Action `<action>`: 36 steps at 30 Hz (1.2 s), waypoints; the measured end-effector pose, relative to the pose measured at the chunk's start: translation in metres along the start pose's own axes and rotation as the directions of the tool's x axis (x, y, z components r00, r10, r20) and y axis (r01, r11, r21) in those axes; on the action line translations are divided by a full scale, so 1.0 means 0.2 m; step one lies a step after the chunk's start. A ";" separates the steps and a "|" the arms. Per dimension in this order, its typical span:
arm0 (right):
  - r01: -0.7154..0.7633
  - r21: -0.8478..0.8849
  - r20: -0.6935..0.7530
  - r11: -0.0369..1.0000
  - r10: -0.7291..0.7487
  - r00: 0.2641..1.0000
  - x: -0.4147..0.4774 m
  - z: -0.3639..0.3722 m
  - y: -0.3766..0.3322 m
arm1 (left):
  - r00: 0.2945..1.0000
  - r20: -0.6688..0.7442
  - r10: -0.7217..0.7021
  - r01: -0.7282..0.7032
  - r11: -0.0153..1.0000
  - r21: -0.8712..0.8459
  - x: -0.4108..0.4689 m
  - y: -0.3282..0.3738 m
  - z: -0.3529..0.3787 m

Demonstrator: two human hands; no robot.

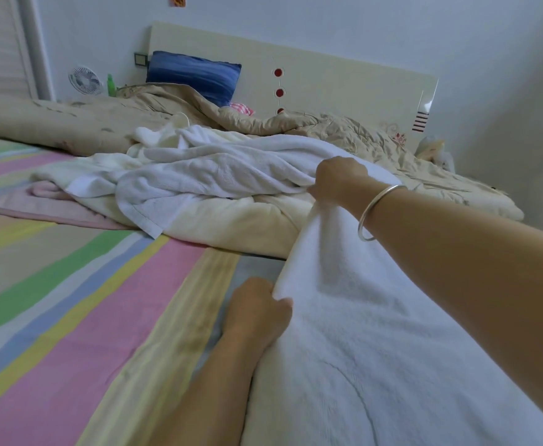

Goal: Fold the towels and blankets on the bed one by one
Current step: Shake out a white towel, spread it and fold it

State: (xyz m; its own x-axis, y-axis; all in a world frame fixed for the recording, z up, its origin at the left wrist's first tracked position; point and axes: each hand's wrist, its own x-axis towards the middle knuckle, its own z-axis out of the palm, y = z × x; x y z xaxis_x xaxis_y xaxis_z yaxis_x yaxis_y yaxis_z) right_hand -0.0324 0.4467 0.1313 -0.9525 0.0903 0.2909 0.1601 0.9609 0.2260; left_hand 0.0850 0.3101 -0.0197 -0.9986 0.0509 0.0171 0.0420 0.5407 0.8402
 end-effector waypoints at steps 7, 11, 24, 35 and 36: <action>-0.328 0.706 0.304 0.627 0.151 0.941 0.05 -0.01 -0.02 | 0.999 -0.031 -0.021 0.020 0.999 -0.031 0.02 -0.02 0.00; -0.182 0.399 0.120 0.899 0.145 0.982 0.02 0.14 0.03 | 0.999 -0.031 -0.012 0.013 0.999 0.032 0.03 -0.02 -0.01; -0.079 0.545 0.079 0.835 0.043 0.996 0.08 0.10 -0.03 | 0.999 -0.022 -0.036 0.036 0.999 -0.016 0.03 -0.04 0.00; -0.103 0.458 -0.108 0.883 0.170 0.979 0.06 0.21 -0.10 | 0.998 0.024 -0.065 0.067 0.991 -0.117 0.03 -0.03 -0.01; -0.158 0.542 -0.069 0.826 0.231 0.971 0.07 0.20 -0.11 | 0.998 0.021 -0.060 0.062 0.991 -0.119 0.03 -0.03 -0.01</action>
State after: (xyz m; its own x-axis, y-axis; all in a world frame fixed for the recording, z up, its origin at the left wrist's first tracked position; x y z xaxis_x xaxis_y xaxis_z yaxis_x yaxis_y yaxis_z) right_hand -0.0604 0.4372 0.0927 -0.8695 0.2912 0.3991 0.1419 0.9210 -0.3629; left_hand 0.0781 0.3056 -0.0237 -0.9984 0.0358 -0.0449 -0.0246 0.4389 0.8982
